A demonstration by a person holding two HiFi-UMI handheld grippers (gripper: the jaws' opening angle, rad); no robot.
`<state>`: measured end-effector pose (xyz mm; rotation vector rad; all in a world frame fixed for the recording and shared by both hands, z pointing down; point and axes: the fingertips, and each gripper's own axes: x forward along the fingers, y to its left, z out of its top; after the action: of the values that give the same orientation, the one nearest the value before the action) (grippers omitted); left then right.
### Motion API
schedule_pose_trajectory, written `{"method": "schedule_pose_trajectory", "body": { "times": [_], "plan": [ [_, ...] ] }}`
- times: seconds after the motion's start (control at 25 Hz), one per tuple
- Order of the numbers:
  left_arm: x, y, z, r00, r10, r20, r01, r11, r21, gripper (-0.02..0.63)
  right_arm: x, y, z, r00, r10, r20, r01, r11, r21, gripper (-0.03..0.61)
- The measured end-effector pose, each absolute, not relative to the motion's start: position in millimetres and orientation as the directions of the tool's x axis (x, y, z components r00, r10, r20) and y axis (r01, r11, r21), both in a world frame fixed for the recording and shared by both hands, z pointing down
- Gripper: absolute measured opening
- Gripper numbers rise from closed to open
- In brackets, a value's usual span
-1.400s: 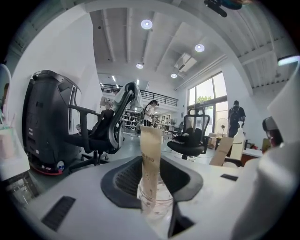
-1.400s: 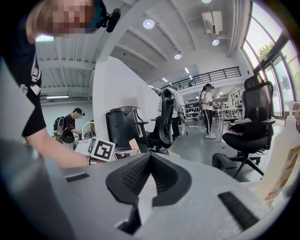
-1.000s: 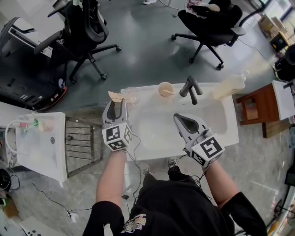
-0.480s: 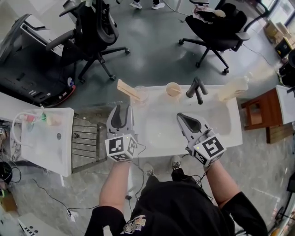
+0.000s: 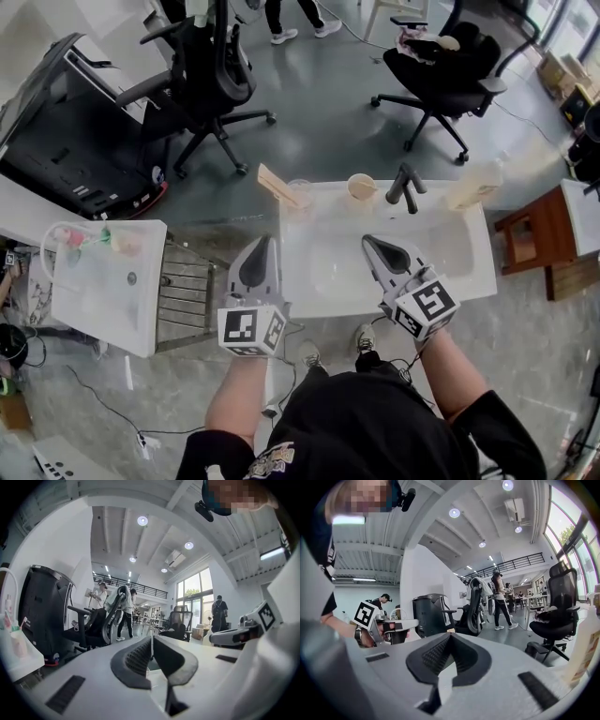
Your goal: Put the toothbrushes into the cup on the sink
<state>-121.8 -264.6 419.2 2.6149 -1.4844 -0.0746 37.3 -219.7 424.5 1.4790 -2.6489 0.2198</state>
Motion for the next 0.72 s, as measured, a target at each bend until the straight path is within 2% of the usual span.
{"method": "schedule_pose_trajectory", "body": {
  "times": [0.24, 0.72],
  "plan": [
    [-119.1, -221.9, 416.5, 0.600, -0.799, 0.036, -0.798, -0.595, 0.094, 0.008, 21.2, -200.0, 416.1, -0.504, -0.850, 0.154, -0.863, 0.502, -0.054, 0.006],
    [-109.3, -161.2, 415.5, 0.755, -0.653, 0.051, -0.654, -0.747, 0.117, 0.008, 4.6, -142.0, 404.7, -0.394, -0.908, 0.141, -0.919, 0.393, -0.033, 0.006]
  ]
}}
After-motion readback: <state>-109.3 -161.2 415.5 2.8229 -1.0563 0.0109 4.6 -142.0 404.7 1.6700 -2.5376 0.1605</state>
